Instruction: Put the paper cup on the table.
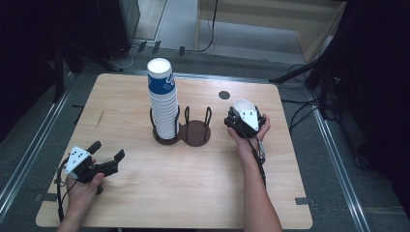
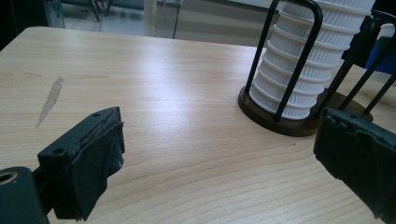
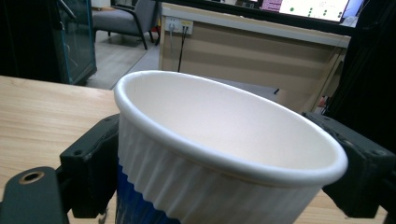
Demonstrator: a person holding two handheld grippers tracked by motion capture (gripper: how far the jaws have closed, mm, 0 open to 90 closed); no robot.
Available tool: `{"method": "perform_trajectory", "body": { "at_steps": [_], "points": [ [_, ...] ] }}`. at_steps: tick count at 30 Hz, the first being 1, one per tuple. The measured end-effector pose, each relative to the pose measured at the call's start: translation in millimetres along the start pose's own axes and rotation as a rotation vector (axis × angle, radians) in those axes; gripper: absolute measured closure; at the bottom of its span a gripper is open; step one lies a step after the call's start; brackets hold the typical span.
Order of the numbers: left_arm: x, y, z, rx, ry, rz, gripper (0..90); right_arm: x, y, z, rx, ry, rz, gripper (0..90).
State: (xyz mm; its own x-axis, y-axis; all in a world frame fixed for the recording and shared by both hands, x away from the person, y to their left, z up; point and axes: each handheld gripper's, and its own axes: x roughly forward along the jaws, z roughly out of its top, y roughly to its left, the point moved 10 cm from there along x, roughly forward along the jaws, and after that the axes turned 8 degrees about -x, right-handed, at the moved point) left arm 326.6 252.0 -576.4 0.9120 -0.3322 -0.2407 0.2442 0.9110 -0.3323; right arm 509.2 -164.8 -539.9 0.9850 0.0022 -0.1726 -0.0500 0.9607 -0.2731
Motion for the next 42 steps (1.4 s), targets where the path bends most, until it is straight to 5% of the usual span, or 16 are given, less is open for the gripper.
{"method": "perform_trajectory", "body": {
  "at_steps": [26,42],
  "points": [
    [0.1,0.4,-0.1,-0.003,0.003,-0.001,2.5,12.5,-0.2,-23.0,-0.065,0.070,-0.011,11.1],
    [0.1,0.5,-0.4,-0.007,0.008,-0.004,2.5,8.3,-2.0,-29.0,-0.026,0.102,0.008,10.5]
  ]
}}
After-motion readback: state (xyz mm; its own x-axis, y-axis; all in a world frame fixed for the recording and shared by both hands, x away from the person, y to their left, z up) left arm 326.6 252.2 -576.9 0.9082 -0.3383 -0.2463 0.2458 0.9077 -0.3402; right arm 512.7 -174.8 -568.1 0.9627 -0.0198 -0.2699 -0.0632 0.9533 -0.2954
